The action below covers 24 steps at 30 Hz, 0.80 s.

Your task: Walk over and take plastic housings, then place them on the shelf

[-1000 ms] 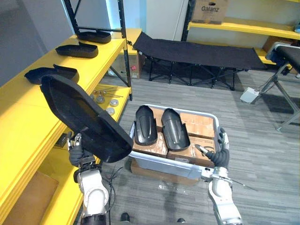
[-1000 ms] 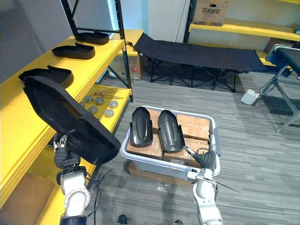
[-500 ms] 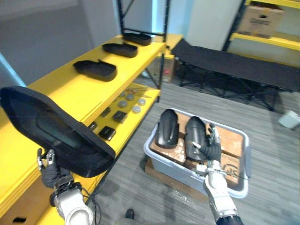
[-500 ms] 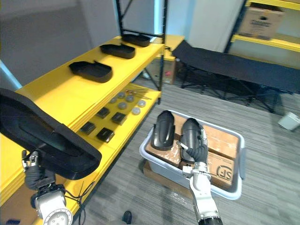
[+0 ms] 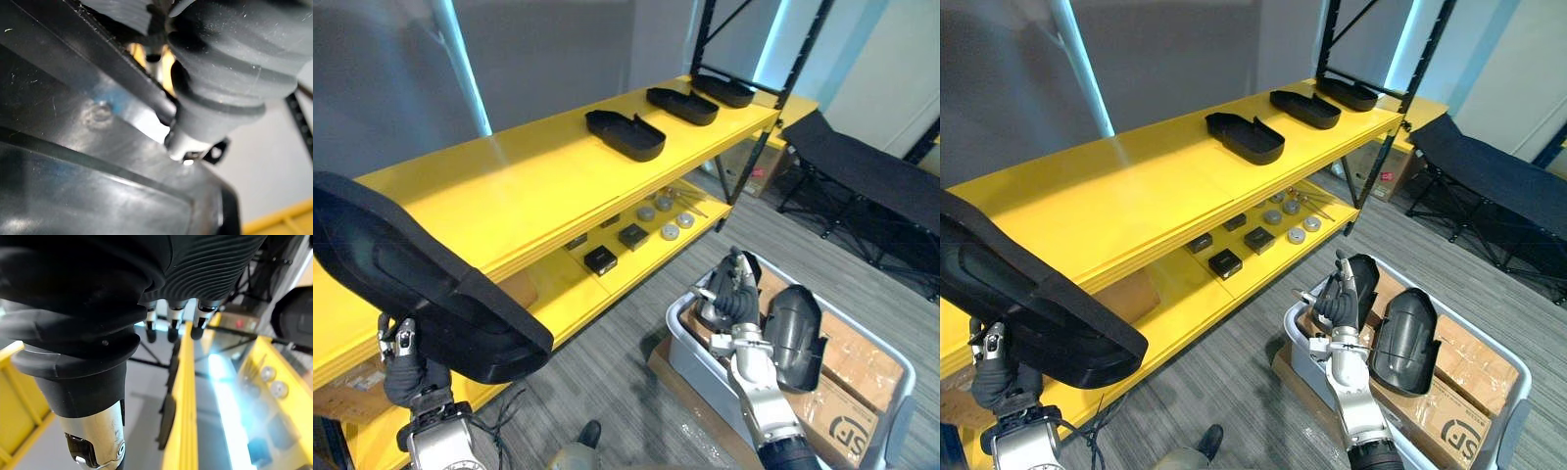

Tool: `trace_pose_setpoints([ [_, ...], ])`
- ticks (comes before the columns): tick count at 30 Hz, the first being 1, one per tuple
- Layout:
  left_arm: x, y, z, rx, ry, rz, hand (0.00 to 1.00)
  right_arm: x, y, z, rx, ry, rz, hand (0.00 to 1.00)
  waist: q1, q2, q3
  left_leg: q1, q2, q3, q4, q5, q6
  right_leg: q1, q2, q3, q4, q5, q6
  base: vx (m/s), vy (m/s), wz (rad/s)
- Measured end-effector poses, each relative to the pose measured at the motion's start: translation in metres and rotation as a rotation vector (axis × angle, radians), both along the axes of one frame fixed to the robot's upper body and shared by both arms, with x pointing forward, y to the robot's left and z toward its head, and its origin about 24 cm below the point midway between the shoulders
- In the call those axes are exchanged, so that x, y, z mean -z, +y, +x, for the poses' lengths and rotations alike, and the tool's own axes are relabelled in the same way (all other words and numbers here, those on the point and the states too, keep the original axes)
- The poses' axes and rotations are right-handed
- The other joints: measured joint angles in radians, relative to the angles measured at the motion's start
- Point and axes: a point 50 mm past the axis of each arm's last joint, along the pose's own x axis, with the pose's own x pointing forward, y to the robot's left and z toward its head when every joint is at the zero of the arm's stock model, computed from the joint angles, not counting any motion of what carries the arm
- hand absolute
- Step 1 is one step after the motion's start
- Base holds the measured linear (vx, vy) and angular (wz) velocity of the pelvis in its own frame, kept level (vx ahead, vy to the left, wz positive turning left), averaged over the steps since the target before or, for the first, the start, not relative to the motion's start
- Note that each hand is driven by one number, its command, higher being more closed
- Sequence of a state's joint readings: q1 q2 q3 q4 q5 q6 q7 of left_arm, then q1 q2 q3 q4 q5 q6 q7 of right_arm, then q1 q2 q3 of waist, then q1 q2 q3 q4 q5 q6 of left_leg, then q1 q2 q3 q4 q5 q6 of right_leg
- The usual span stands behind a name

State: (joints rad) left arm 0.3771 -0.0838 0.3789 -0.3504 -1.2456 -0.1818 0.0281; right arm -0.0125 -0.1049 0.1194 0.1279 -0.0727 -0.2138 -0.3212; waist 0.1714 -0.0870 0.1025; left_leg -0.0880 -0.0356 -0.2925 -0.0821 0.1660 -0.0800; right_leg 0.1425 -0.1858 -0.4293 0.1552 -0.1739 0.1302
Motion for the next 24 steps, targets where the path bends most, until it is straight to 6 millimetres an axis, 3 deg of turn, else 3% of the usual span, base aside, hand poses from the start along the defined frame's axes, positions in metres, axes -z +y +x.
trace_pose_setpoints([
  [2,0.000,-0.002,0.000,0.005,0.002,0.004,1.00,-0.001,-0.002,0.000,-0.015,0.001,-0.012,0.00,-0.004,0.011,0.007,-0.001,-0.005,-0.016,0.000,0.002,-0.001,0.005,-0.002,-0.009,0.007,-0.004,-0.004,-0.02,-0.030,0.30],
  [4,-0.002,-0.009,0.004,0.039,-0.006,0.005,1.00,0.000,-0.013,-0.003,0.013,0.007,-0.033,0.00,-0.030,0.028,0.024,-0.018,-0.016,-0.035,-0.005,-0.008,0.005,0.027,-0.004,-0.050,0.017,-0.018,-0.002,-0.07,-0.041,0.91],
  [6,-0.006,-0.026,0.021,0.158,-0.018,0.017,1.00,0.000,-0.048,-0.018,0.152,0.025,-0.061,0.00,-0.078,0.041,0.050,-0.086,0.006,0.184,0.064,-0.072,0.102,0.092,-0.008,-0.210,-0.008,-0.011,0.006,-0.08,-0.014,1.84],
  [8,-0.006,-0.039,0.029,0.242,-0.029,0.010,1.00,-0.004,-0.078,-0.034,0.266,0.022,-0.101,0.00,-0.092,0.074,0.077,-0.115,0.046,0.356,0.105,-0.083,0.114,0.127,-0.006,-0.288,-0.007,-0.012,0.009,-0.06,0.040,1.58],
  [9,-0.004,-0.042,0.029,0.259,-0.025,0.007,1.00,-0.005,-0.084,-0.040,0.299,0.020,-0.112,0.00,-0.094,0.084,0.080,-0.121,0.051,0.394,0.108,-0.086,0.114,0.137,-0.008,-0.310,-0.009,-0.014,0.007,-0.04,0.097,1.27],
  [10,-0.002,-0.043,0.026,0.271,-0.014,0.007,1.00,-0.006,-0.092,-0.048,0.337,0.017,-0.121,0.00,-0.096,0.078,0.086,-0.130,0.051,0.458,0.113,-0.096,0.110,0.142,-0.036,-0.318,-0.026,-0.029,0.007,-0.02,0.129,0.70],
  [11,0.001,-0.040,0.022,0.260,0.000,0.004,1.00,-0.008,-0.094,-0.048,0.350,0.005,-0.121,0.00,-0.091,0.087,0.088,-0.160,0.063,0.498,0.210,-0.102,0.128,0.137,-0.062,-0.308,0.003,-0.058,0.033,0.02,0.113,0.34],
  [12,0.003,-0.040,0.020,0.256,0.007,0.001,1.00,-0.008,-0.093,-0.048,0.348,0.000,-0.121,0.00,-0.087,0.105,0.089,-0.155,0.080,0.501,0.256,-0.101,0.118,0.137,-0.062,-0.291,0.028,-0.072,0.036,0.05,0.098,-0.18],
  [13,0.005,-0.037,0.017,0.248,0.019,0.003,1.00,-0.005,-0.087,-0.046,0.325,0.005,-0.106,0.00,-0.089,0.107,0.091,-0.152,0.083,0.508,0.312,-0.096,0.086,0.136,-0.081,-0.234,0.067,-0.091,0.037,0.07,0.125,-0.43],
  [14,0.003,-0.033,0.016,0.230,0.014,0.016,1.00,-0.006,-0.075,-0.040,0.271,-0.003,-0.097,0.00,-0.080,0.092,0.102,-0.162,0.083,0.460,0.391,-0.130,0.066,0.131,-0.095,-0.153,0.078,-0.092,0.035,0.05,0.131,-0.65],
  [16,0.003,-0.029,0.013,0.206,0.021,0.022,1.00,-0.014,-0.054,-0.023,0.167,-0.041,-0.088,0.00,-0.052,0.095,0.108,-0.175,0.090,0.323,0.478,-0.191,0.008,0.118,-0.075,-0.062,0.069,-0.088,0.055,0.00,0.043,-1.02],
  [17,0.003,-0.029,0.013,0.210,0.027,0.025,1.00,-0.017,-0.047,-0.018,0.127,-0.065,-0.083,0.00,-0.057,0.091,0.104,-0.172,0.096,0.324,0.470,-0.212,0.007,0.113,-0.073,-0.056,0.064,-0.084,0.063,-0.01,0.013,-0.65],
  [20,0.001,-0.031,0.017,0.219,0.015,0.023,1.00,-0.020,-0.043,-0.017,0.102,-0.088,-0.074,0.00,-0.076,0.069,0.106,-0.171,0.083,0.333,0.422,-0.198,0.010,0.084,-0.089,-0.044,0.071,-0.083,0.062,-0.02,0.074,-0.08],
  [24,-0.001,-0.033,0.018,0.223,0.012,0.019,1.00,-0.013,-0.042,-0.019,0.100,-0.058,-0.071,0.00,-0.076,0.078,0.114,-0.170,0.058,0.335,0.425,-0.191,0.020,0.088,-0.113,-0.056,0.093,-0.082,0.063,0.01,0.066,0.10],
])
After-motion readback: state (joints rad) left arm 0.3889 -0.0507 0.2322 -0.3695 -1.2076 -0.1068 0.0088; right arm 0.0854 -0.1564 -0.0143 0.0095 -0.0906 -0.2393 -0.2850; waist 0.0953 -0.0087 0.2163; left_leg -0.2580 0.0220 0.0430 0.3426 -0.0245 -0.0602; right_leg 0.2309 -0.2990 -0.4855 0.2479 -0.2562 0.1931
